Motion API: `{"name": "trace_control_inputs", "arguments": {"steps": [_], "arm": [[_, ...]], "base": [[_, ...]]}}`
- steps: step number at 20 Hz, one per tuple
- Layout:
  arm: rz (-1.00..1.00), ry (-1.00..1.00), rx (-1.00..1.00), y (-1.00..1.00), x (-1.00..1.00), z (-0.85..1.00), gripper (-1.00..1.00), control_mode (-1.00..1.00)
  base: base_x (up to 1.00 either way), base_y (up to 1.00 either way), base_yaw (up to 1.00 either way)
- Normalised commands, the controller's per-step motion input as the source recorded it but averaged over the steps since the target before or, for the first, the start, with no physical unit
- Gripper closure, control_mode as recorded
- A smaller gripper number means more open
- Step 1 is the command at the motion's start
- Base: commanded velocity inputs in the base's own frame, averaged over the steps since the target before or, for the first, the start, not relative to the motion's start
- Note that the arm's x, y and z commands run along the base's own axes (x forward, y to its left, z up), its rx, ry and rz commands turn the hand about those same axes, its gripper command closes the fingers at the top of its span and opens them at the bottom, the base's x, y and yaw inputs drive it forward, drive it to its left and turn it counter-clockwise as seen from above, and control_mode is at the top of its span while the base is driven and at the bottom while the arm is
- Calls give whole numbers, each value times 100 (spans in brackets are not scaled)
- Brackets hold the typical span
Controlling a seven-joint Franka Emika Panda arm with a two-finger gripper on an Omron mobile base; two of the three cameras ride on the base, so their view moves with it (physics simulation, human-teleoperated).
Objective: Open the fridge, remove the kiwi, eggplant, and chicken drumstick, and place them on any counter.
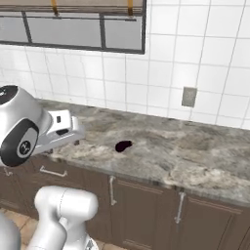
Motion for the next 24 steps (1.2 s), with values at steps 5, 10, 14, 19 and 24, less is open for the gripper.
{"name": "trace_control_inputs", "arguments": {"steps": [5,10,14,19,24], "arm": [[0,0,0,0,0,0,-100,100],[0,0,0,0,0,0,-100,100],[0,0,0,0,0,0,-100,100],[0,0,0,0,0,0,-100,100],[0,0,0,0,0,0,-100,100]], "base": [[-69,0,76],[-23,-2,87],[-29,0,83],[-40,0,74],[-2,45,54]]}}
